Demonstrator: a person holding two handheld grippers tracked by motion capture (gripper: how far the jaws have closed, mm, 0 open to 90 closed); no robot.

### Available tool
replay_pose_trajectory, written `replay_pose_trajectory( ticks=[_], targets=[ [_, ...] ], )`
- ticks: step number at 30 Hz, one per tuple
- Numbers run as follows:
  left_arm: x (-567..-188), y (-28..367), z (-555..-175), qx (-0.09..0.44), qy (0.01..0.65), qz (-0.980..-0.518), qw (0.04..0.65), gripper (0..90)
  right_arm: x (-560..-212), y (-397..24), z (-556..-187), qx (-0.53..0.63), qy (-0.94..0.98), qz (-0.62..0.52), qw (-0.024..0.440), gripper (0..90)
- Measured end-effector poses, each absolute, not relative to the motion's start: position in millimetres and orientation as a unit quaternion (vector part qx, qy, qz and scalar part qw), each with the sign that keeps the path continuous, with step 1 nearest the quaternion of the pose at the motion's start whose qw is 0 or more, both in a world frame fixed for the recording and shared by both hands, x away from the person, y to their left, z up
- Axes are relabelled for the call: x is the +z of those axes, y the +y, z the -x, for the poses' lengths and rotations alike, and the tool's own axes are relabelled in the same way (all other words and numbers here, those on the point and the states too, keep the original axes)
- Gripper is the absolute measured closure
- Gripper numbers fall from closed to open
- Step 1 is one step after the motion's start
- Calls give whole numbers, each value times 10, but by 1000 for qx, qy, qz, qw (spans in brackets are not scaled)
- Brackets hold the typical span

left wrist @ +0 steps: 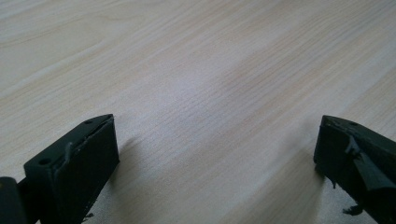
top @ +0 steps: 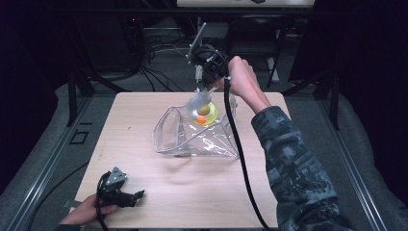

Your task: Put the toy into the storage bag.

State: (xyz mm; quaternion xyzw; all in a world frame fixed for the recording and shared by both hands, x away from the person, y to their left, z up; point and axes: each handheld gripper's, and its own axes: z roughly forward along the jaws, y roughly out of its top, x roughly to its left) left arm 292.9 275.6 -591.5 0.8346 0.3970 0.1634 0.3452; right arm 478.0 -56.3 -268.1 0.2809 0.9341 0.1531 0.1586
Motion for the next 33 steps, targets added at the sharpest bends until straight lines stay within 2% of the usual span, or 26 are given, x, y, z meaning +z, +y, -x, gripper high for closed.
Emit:
replay_pose_trajectory(
  ticks=[33],
  targets=[
    [-5916,2755,-2929,163,397,-834,345,0,-3501,-808,-4877,114,940,-307,95,873]
  ],
)
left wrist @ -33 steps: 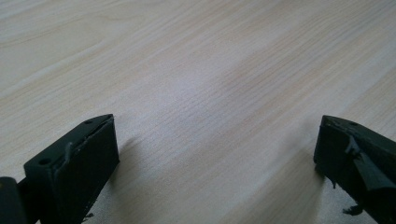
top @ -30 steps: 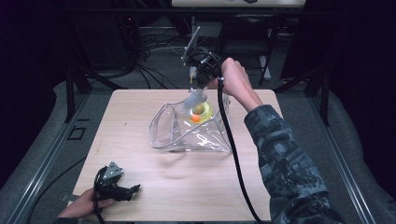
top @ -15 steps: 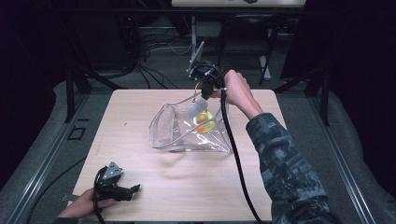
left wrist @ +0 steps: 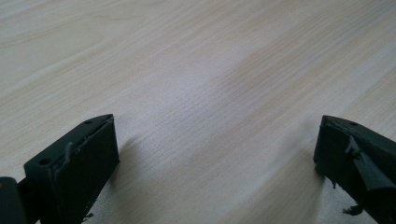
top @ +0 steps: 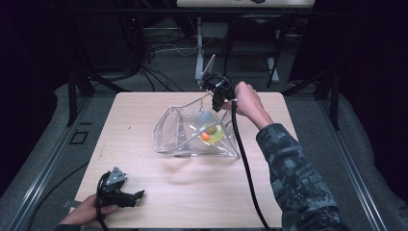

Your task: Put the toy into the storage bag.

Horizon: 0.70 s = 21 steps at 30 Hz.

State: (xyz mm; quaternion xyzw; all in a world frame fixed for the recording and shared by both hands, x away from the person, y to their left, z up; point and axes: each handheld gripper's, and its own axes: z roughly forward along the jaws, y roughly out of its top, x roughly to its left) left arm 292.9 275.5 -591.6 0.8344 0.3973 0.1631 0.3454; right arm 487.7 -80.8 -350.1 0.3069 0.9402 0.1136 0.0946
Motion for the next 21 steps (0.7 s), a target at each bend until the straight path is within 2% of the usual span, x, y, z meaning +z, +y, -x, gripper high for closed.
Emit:
replay_pose_trajectory(
  ticks=[21],
  targets=[
    [-5915,2756,-2929,163,397,-835,345,0,-3764,-834,-4914,74,945,-312,67,878]
  ],
)
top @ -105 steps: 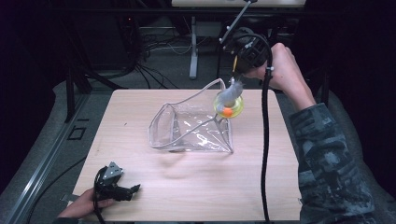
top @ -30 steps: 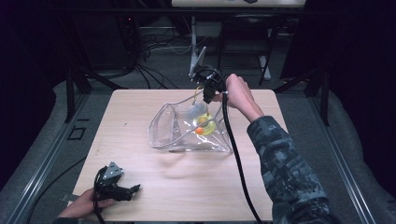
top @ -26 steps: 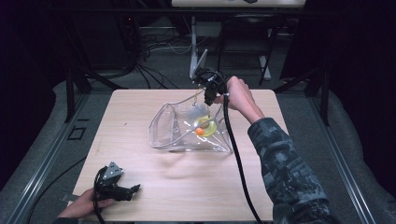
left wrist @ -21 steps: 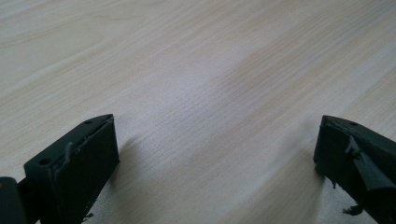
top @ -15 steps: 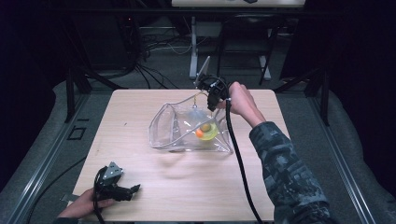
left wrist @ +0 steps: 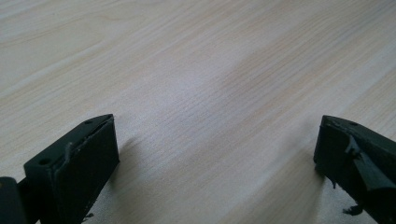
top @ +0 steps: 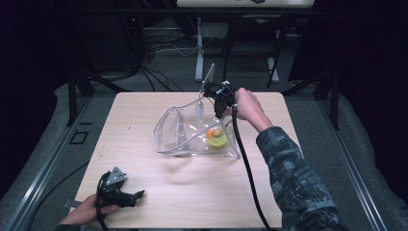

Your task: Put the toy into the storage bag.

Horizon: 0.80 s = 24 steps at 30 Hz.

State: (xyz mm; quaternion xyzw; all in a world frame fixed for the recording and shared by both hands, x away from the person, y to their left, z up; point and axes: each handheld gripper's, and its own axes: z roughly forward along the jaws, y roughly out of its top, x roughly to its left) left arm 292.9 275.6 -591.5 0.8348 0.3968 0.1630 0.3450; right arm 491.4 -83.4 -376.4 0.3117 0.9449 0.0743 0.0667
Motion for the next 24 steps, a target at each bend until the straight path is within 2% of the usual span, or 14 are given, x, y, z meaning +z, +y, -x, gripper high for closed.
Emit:
replay_pose_trajectory(
  ticks=[8,20,24],
  targets=[
    [-5915,2756,-2929,162,397,-835,345,0,-3850,-793,-4963,52,948,-311,49,878],
    [-5918,2754,-2929,164,397,-834,347,0,-3911,-790,-4991,39,945,-322,45,872],
    [-5915,2756,-2929,162,397,-835,345,0,-3866,-789,-4977,41,944,-322,50,838]
  ],
)
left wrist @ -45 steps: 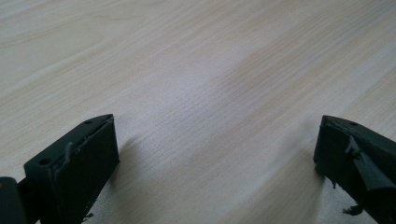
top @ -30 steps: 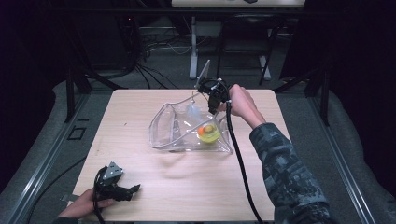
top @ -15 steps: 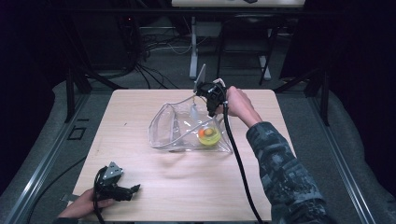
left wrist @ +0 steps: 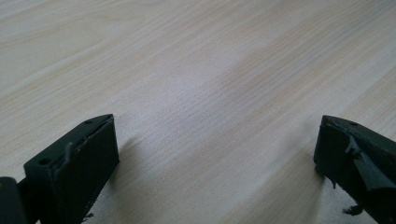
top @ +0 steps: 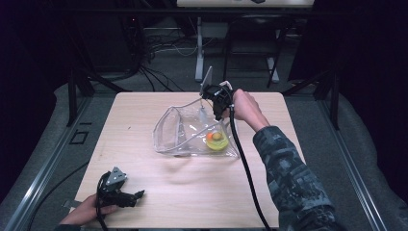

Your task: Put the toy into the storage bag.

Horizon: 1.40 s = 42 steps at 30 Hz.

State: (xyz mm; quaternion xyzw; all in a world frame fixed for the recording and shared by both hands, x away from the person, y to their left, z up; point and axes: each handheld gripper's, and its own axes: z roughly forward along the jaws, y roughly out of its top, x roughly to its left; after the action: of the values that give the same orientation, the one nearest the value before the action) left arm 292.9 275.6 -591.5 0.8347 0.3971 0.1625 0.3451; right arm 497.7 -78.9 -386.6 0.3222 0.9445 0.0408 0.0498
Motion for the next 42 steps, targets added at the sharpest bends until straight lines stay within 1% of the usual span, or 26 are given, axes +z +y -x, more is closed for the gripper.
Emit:
replay_pose_trajectory(
  ticks=[2,4,5,7,9,15,18,22,24,27,30,32,35,42],
  targets=[
    [-5915,2756,-2929,162,397,-835,345,0,-3820,-795,-4962,51,944,-322,56,793],
    [-5914,2756,-2929,163,397,-835,345,0,-3759,-802,-4945,60,943,-323,60,712],
    [-5915,2756,-2929,162,397,-835,345,0,-3723,-808,-4936,66,942,-323,63,697],
    [-5918,2754,-2928,164,398,-833,347,0,-3646,-824,-4912,85,940,-320,76,611],
    [-5915,2756,-2929,163,397,-835,345,0,-3549,-845,-4888,99,939,-321,78,563],
    [-5915,2756,-2929,162,397,-835,345,0,-3255,-947,-4744,151,926,-329,109,299],
    [-5915,2756,-2929,163,397,-835,345,0,-3165,-1006,-4669,161,924,-327,114,235],
    [-5915,2756,-2929,163,397,-835,345,0,-3063,-1101,-4530,184,920,-328,115,160],
    [-5915,2756,-2929,162,397,-835,345,0,-3030,-1156,-4442,194,918,-324,119,145],
    [-5915,2756,-2929,163,397,-835,345,0,-3027,-1221,-4333,207,917,-318,124,146],
    [-5914,2757,-2929,163,397,-835,345,0,-3045,-1270,-4259,218,914,-318,127,138],
    [-5915,2756,-2929,162,397,-835,345,0,-3080,-1342,-4173,221,915,-314,127,94],
    [-5914,2756,-2929,163,397,-835,345,0,-3114,-1423,-4077,229,913,-311,130,80],
    [-5915,2756,-2929,163,397,-835,345,0,-3297,-1701,-3876,246,902,-328,138,0]
  ],
)
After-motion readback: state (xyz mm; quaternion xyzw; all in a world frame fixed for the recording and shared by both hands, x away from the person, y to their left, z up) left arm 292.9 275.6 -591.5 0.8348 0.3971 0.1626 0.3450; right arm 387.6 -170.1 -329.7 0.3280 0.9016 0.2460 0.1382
